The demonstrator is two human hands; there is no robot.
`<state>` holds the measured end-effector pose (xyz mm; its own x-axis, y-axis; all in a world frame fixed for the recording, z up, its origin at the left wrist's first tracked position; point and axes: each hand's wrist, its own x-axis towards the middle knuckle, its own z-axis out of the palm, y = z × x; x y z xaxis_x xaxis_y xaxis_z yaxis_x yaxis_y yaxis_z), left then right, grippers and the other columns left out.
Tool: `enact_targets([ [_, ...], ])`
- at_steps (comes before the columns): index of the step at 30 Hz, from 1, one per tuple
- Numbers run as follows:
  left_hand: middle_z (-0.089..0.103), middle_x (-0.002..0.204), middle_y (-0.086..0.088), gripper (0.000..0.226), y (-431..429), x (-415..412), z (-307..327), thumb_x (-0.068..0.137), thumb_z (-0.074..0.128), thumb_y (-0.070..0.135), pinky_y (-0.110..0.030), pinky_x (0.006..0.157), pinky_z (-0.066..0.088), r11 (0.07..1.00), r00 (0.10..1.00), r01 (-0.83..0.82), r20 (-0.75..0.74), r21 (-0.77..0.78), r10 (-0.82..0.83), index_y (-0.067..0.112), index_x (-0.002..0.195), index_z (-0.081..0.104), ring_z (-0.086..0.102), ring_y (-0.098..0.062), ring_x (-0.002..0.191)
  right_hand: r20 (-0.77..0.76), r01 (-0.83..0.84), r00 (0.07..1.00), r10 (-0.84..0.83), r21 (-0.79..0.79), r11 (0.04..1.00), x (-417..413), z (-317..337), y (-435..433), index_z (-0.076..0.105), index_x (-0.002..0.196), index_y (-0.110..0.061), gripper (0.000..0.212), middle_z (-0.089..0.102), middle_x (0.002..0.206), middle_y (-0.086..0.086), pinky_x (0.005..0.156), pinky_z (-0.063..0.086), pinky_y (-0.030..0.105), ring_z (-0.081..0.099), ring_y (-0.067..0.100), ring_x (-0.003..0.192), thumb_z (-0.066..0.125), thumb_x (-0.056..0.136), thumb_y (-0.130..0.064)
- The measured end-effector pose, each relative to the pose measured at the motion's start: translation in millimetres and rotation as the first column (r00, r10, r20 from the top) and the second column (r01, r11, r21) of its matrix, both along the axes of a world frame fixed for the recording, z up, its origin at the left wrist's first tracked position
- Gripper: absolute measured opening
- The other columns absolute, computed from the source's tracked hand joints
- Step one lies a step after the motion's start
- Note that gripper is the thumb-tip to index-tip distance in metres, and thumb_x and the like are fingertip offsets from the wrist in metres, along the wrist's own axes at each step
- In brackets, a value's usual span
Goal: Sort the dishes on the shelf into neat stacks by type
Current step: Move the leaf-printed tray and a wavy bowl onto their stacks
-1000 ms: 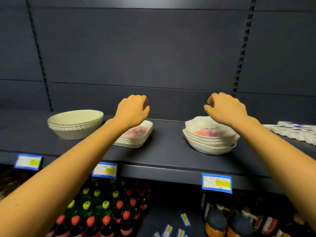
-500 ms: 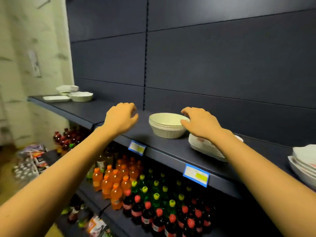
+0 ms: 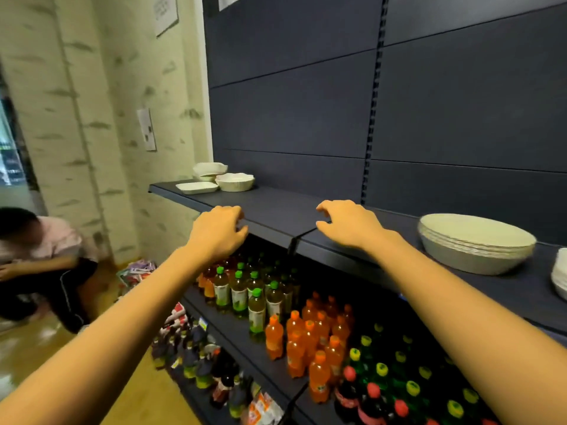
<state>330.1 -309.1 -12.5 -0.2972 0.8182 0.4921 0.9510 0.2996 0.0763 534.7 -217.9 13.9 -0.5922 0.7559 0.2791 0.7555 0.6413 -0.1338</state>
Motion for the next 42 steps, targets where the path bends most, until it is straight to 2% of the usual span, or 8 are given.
enact_targets([
  [3, 0.065, 0.117, -0.012, 0.033, -9, -48, -2, 0.090, 0.048, 0.033, -0.042, 0.086, 0.051, 1.000, 1.000, -0.030, 0.005, -0.002, 0.030, 0.009, 0.109, 0.058, 0.059, -0.033, 0.109, 0.000, -0.028, 1.000, 0.028, -0.005, 1.000, -54, -2, -2, 0.039, 0.142, -0.021, 0.047, 0.048, 0.143, 0.002, 0.096, 0.043, 0.041, 0.049, 0.027, 0.126, 0.041, 0.097, -0.033],
  [10, 0.065, 0.118, -0.012, 0.035, -1, -132, -14, 0.091, 0.047, 0.033, -0.040, 0.085, 0.049, 0.997, 0.997, -0.077, 0.030, -0.017, 0.077, 0.009, 0.113, 0.058, 0.060, -0.032, 0.108, 0.042, -0.064, 0.997, 0.065, -0.021, 0.998, -147, -7, 13, 0.040, 0.141, -0.022, 0.046, 0.050, 0.140, 0.003, 0.095, 0.044, 0.041, 0.050, 0.027, 0.124, 0.041, 0.097, -0.034],
  [21, 0.065, 0.120, -0.009, 0.036, 74, -264, -29, 0.093, 0.045, 0.033, -0.039, 0.086, 0.050, 0.994, 0.994, -0.105, 0.036, -0.018, 0.106, 0.010, 0.118, 0.057, 0.060, -0.028, 0.110, 0.040, -0.060, 0.997, 0.060, -0.003, 0.998, -278, -11, 100, 0.043, 0.139, -0.022, 0.045, 0.051, 0.139, 0.004, 0.097, 0.043, 0.040, 0.050, 0.028, 0.124, 0.042, 0.096, -0.034],
  [27, 0.064, 0.122, -0.008, 0.035, 131, -343, -17, 0.093, 0.045, 0.033, -0.038, 0.086, 0.050, 0.991, 0.992, -0.122, 0.021, -0.048, 0.123, 0.012, 0.118, 0.057, 0.060, -0.026, 0.110, 0.002, 0.026, 1.000, -0.026, -0.001, 1.000, -342, 1, 172, 0.050, 0.132, -0.019, 0.040, 0.056, 0.131, 0.007, 0.087, 0.044, 0.037, 0.055, 0.030, 0.115, 0.044, 0.094, -0.033],
  [32, 0.065, 0.119, -0.008, 0.034, 168, -397, -15, 0.093, 0.045, 0.032, -0.037, 0.082, 0.050, 0.992, 0.992, -0.122, 0.038, -0.021, 0.123, 0.010, 0.114, 0.059, 0.060, -0.025, 0.107, 0.011, 0.072, 0.997, -0.072, -0.006, 0.997, -388, -6, 217, 0.054, 0.125, -0.018, 0.036, 0.058, 0.126, 0.008, 0.076, 0.039, 0.033, 0.057, 0.030, 0.110, 0.043, 0.093, -0.031],
  [39, 0.065, 0.116, -0.011, 0.033, 224, -452, -18, 0.093, 0.046, 0.031, -0.037, 0.080, 0.049, 0.997, 0.994, -0.075, 0.085, 0.005, 0.075, 0.008, 0.112, 0.060, 0.060, -0.027, 0.105, 0.025, 0.144, 0.989, -0.144, -0.012, 0.990, -424, -9, 263, 0.054, 0.126, -0.021, 0.036, 0.059, 0.126, 0.007, 0.078, 0.041, 0.034, 0.058, 0.030, 0.111, 0.044, 0.093, -0.031],
  [42, 0.062, 0.121, -0.011, 0.037, 251, -473, -19, 0.093, 0.047, 0.032, -0.040, 0.086, 0.048, 0.999, 0.996, -0.038, 0.084, 0.006, 0.037, 0.008, 0.119, 0.058, 0.058, -0.028, 0.111, 0.018, 0.202, 0.979, -0.202, -0.032, 0.979, -436, -10, 284, 0.054, 0.127, -0.021, 0.036, 0.058, 0.128, 0.007, 0.084, 0.044, 0.037, 0.057, 0.030, 0.113, 0.045, 0.093, -0.032],
])
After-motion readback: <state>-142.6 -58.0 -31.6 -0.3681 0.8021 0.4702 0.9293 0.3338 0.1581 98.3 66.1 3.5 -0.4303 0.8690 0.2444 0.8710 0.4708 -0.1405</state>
